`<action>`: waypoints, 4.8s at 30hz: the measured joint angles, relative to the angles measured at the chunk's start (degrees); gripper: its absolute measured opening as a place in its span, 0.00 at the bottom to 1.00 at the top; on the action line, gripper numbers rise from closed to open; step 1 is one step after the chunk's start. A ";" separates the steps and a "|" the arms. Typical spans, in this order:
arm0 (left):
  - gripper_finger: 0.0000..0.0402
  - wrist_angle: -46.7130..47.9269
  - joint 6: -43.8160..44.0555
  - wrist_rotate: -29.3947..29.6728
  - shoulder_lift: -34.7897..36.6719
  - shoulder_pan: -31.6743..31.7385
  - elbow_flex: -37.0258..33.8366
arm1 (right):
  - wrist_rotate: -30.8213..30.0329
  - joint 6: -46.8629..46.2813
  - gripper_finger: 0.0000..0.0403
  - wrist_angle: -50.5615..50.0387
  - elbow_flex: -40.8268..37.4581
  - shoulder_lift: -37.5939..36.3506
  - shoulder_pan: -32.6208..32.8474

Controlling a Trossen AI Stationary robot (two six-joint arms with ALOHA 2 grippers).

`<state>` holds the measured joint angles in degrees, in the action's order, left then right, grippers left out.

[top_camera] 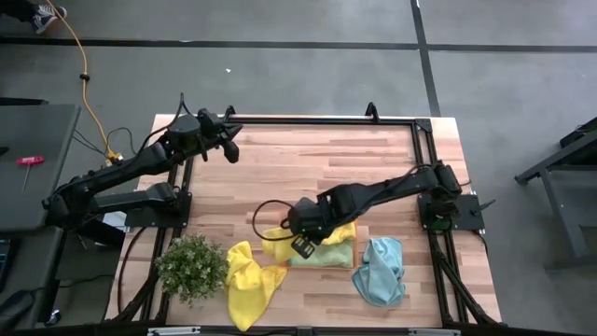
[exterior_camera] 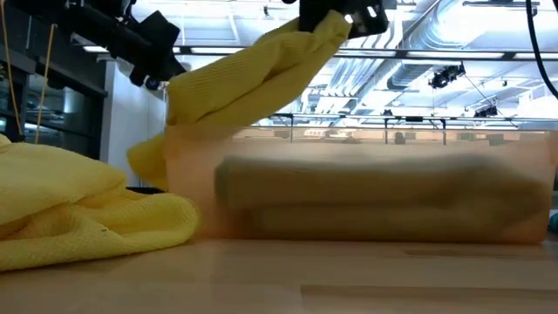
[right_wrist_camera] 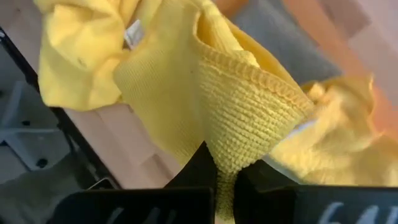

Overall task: Fold microfiber towels
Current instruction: Put the right yellow microfiber towel into the orange bin, then fold the blue microfiber towel

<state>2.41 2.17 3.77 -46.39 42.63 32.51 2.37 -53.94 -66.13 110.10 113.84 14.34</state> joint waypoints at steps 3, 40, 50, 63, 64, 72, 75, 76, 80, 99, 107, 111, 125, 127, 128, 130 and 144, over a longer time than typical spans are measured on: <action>0.00 -0.02 -1.33 0.11 -0.07 0.02 0.00 | 0.86 -4.25 0.00 -0.60 -0.07 0.00 0.21; 0.00 -3.62 3.87 -0.65 -0.09 -0.07 0.00 | 5.07 -46.59 0.00 -10.16 -11.63 0.28 7.71; 0.00 -3.60 5.19 -0.50 -0.09 -0.07 0.00 | 2.37 -46.54 0.14 -10.84 -11.63 0.28 7.71; 0.00 -3.58 5.16 -0.51 -0.09 -0.09 0.00 | -1.98 -45.42 0.52 -18.88 -11.63 -5.41 8.60; 0.00 -3.58 5.16 -0.52 -0.09 -0.07 0.00 | -2.23 -45.07 0.53 -20.29 -11.63 -6.11 9.04; 0.00 -3.58 4.11 -0.52 -0.09 0.02 0.00 | -6.87 -39.58 0.41 -23.65 -11.63 -7.55 13.76; 0.00 -3.88 4.09 -0.53 -0.09 0.13 0.00 | -7.98 -32.73 0.29 -23.42 -11.63 -8.32 14.98; 0.00 -4.11 4.07 -0.52 -0.09 0.13 0.00 | -7.99 -30.22 0.24 -23.47 -11.63 -8.58 15.28; 0.00 -4.54 3.77 -1.17 -0.07 0.11 0.00 | -7.85 -24.91 0.04 -22.07 -17.46 -12.13 16.97; 0.00 -6.71 4.07 -13.11 0.15 0.07 0.00 | 2.57 9.16 0.00 33.32 -59.74 -38.89 9.72; 0.00 -9.94 12.62 -18.87 -1.62 -4.10 -0.02 | 3.01 30.42 0.00 34.73 -60.04 -33.27 3.87; 0.00 -11.88 16.87 -14.79 -3.04 -8.09 -0.02 | 3.54 34.93 0.00 36.52 -60.04 -29.91 1.56; 0.00 -13.00 17.45 -7.62 -4.35 -12.83 -0.02 | 6.13 41.46 0.00 23.99 -60.06 -38.32 -3.58; 0.00 -13.00 17.25 -8.88 -4.20 -12.23 -0.02 | 6.23 37.00 0.00 19.58 -59.98 -43.85 -3.48; 0.00 -13.02 17.29 -10.02 -4.17 -12.00 -0.02 | 6.46 33.20 0.00 17.10 -59.95 -46.39 -3.17; 0.00 -12.96 17.28 -12.70 -4.17 -11.43 -0.02 | 7.50 23.17 0.00 12.68 -59.98 -51.11 -2.11; 0.00 -12.85 15.49 -15.23 -4.48 -11.39 -0.02 | 6.42 -23.35 0.27 24.10 -70.19 -56.07 8.10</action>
<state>-10.44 17.66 -11.46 -50.87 31.24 32.49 8.79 -77.29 -42.03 39.91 57.77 22.43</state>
